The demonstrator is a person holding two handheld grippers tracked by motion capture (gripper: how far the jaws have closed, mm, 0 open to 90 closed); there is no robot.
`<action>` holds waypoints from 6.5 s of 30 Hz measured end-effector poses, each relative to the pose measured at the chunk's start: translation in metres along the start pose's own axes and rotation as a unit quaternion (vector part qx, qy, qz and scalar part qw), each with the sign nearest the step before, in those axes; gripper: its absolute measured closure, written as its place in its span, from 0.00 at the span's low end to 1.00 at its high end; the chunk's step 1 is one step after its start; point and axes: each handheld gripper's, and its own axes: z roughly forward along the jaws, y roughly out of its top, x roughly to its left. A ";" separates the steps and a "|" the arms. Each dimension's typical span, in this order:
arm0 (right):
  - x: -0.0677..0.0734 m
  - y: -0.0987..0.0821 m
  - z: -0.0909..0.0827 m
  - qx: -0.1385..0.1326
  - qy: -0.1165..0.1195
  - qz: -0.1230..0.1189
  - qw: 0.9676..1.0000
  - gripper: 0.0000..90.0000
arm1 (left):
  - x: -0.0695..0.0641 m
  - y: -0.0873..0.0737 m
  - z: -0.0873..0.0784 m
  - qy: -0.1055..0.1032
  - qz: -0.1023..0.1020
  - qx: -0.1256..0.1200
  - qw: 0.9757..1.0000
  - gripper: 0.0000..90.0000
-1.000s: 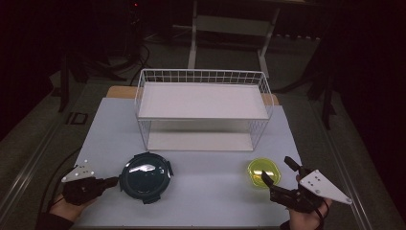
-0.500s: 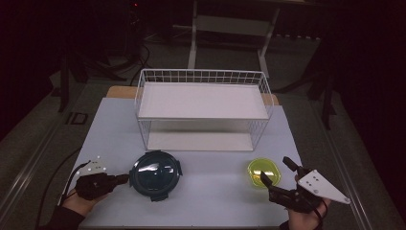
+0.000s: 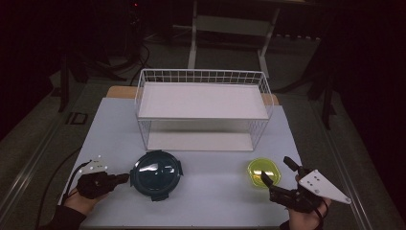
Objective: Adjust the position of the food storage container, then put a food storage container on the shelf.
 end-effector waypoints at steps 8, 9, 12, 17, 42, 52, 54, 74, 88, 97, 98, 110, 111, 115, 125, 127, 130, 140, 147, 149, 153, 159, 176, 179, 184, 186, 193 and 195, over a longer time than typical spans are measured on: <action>0.000 0.000 0.000 0.001 0.001 0.001 1.000 0.15 | -0.006 0.011 0.012 -0.019 0.006 0.001 1.000 0.99; 0.000 0.000 0.000 0.001 0.001 0.001 1.000 0.15 | -0.006 0.013 0.014 -0.020 0.005 0.000 1.000 0.99; 0.000 0.000 0.000 0.000 0.001 0.001 1.000 0.15 | -0.010 0.017 0.020 -0.027 0.011 0.004 1.000 0.99; -0.001 -0.001 0.000 0.000 0.002 0.003 1.000 0.15 | -0.016 0.021 0.028 -0.033 0.014 0.009 0.999 0.99; -0.001 -0.001 0.000 0.002 0.007 0.001 1.000 0.15 | -0.032 0.037 0.050 -0.054 0.028 0.015 0.998 0.99; -0.002 -0.002 0.001 0.002 0.005 0.004 1.000 0.15 | -0.033 0.037 0.047 -0.058 0.028 0.007 0.998 0.90; -0.002 -0.002 -0.001 -0.002 0.004 0.005 1.000 0.16 | -0.035 0.038 0.042 -0.055 0.030 -0.002 0.998 0.78; 0.009 -0.001 0.011 0.024 0.019 -0.027 0.999 0.16 | -0.048 0.060 0.003 -0.063 -0.031 -0.086 0.994 0.00; 0.013 0.008 0.022 0.009 0.027 -0.054 0.998 0.15 | -0.039 0.068 0.024 -0.091 -0.162 -0.061 0.981 0.00; 0.021 0.009 0.025 0.007 0.057 -0.046 0.997 0.15 | -0.016 0.048 0.049 -0.107 -0.276 -0.009 0.955 0.06; 0.022 0.008 0.026 0.007 0.059 -0.046 0.997 0.15 | -0.014 0.046 0.052 -0.112 -0.290 0.001 0.951 0.06; 0.025 0.007 0.029 0.017 0.078 -0.038 0.996 0.15 | -0.004 0.037 0.072 -0.163 -0.342 0.040 0.925 0.38; 0.025 0.007 0.029 0.018 0.077 -0.038 0.996 0.15 | -0.004 0.037 0.073 -0.168 -0.349 0.041 0.921 0.41; 0.025 0.007 0.028 0.017 0.075 -0.038 0.996 0.15 | -0.001 0.036 0.078 -0.194 -0.371 0.047 0.907 0.53; 0.025 0.007 0.028 0.023 0.083 -0.034 0.996 0.12 | -0.003 0.038 0.078 -0.198 -0.357 0.044 0.912 0.58; 0.026 0.008 0.029 0.024 0.084 -0.032 0.996 0.11 | -0.003 0.038 0.077 -0.202 -0.350 0.045 0.914 0.59; 0.026 0.009 0.033 0.028 0.107 0.004 0.994 0.11 | -0.005 0.041 0.075 -0.202 -0.333 0.047 0.920 0.59; 0.036 -0.002 0.067 0.100 0.163 0.063 0.980 0.15 | -0.014 0.047 0.071 -0.203 -0.268 0.038 0.941 0.60; 0.040 -0.016 0.100 0.157 0.215 0.115 0.957 0.17 | -0.018 0.049 0.068 -0.210 -0.229 0.030 0.950 0.60; 0.043 -0.021 0.114 0.173 0.235 0.142 0.946 0.22 | -0.018 0.048 0.068 -0.210 -0.220 0.030 0.952 0.61; 0.043 -0.027 0.126 0.187 0.248 0.169 0.935 0.28 | -0.018 0.047 0.066 -0.213 -0.210 0.030 0.954 0.61; 0.044 -0.038 0.147 0.217 0.265 0.200 0.918 0.38 | -0.018 0.044 0.066 -0.221 -0.202 0.023 0.954 0.61; 0.047 -0.050 0.162 0.253 0.331 0.253 0.873 0.61 | -0.022 0.039 0.063 -0.226 -0.191 0.013 0.955 0.62; 0.047 -0.052 0.161 0.251 0.333 0.260 0.871 0.61 | -0.023 0.037 0.062 -0.226 -0.203 0.007 0.953 0.62; 0.050 -0.050 0.158 0.249 0.322 0.257 0.877 0.61 | -0.030 0.035 0.060 -0.213 -0.205 -0.003 0.955 0.62; 0.050 -0.049 0.156 0.252 0.319 0.254 0.877 0.62 | -0.032 0.034 0.058 -0.210 -0.204 -0.005 0.956 0.62; 0.051 -0.048 0.152 0.255 0.314 0.263 0.876 0.63 | -0.038 0.034 0.055 -0.200 -0.216 -0.007 0.956 0.63; 0.052 -0.047 0.152 0.255 0.313 0.261 0.877 0.63 | -0.038 0.033 0.055 -0.202 -0.222 -0.008 0.954 0.63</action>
